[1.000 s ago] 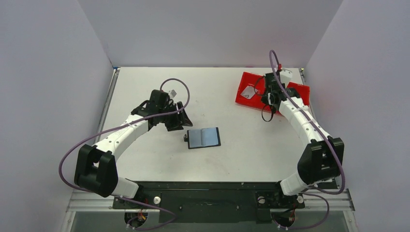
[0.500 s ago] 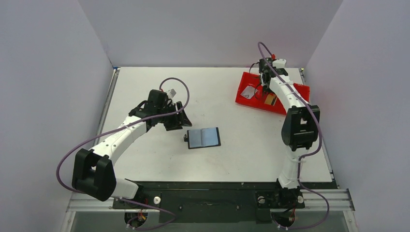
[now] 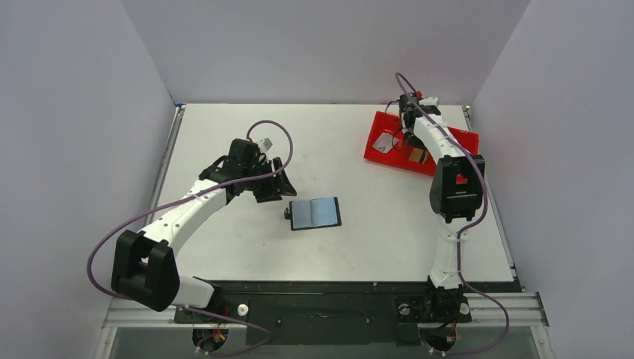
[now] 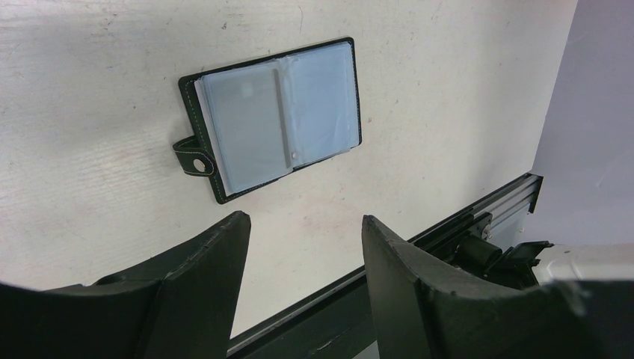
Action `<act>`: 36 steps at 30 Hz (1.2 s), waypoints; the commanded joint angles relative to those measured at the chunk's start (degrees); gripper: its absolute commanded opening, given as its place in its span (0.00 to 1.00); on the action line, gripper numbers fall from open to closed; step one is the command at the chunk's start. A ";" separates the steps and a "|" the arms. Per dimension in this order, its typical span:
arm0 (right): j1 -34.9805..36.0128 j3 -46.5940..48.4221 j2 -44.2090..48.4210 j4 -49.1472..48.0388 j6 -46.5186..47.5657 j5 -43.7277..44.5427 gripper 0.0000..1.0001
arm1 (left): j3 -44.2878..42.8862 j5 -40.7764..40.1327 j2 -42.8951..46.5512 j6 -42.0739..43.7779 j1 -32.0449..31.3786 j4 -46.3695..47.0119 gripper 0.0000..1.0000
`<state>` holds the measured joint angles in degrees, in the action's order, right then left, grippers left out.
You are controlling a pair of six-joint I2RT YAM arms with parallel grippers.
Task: Take the credit cards out of the card holder
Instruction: Place the credit card in the storage box.
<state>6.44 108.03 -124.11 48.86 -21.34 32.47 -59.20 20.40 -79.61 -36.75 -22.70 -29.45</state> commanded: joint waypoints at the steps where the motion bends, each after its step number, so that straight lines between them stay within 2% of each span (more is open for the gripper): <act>1: -0.53 4.55 -0.99 1.33 1.29 2.37 0.08 | -0.76 0.87 1.78 0.72 0.37 1.26 0.54; 3: -0.55 5.42 -1.13 2.00 1.30 2.08 0.15 | -0.51 0.96 1.75 0.41 0.33 1.60 0.54; 6: -0.54 5.87 0.13 2.51 0.95 1.41 0.31 | -0.29 1.08 1.73 0.21 0.37 1.92 0.54; 9: -0.54 6.28 1.94 2.76 0.48 -0.64 0.39 | -0.38 1.06 1.60 0.17 0.37 1.94 0.54; 18: -0.10 2.68 11.68 2.64 -3.85 -9.82 0.47 | -0.13 0.79 1.42 -0.02 0.37 2.01 0.54; 26: 1.87 -12.20 23.69 -4.53 -8.75 -21.11 0.52 | 0.91 0.77 1.61 -0.49 0.37 2.71 0.54; 36: 11.04 -27.69 36.30 -12.94 -13.92 -24.71 0.61 | 2.31 -0.61 1.39 -0.58 0.37 3.04 0.54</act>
<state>14.79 84.38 -92.71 41.85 -32.12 10.39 -57.41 20.64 -79.61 -37.26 -22.70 -28.86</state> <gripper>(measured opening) 0.606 0.543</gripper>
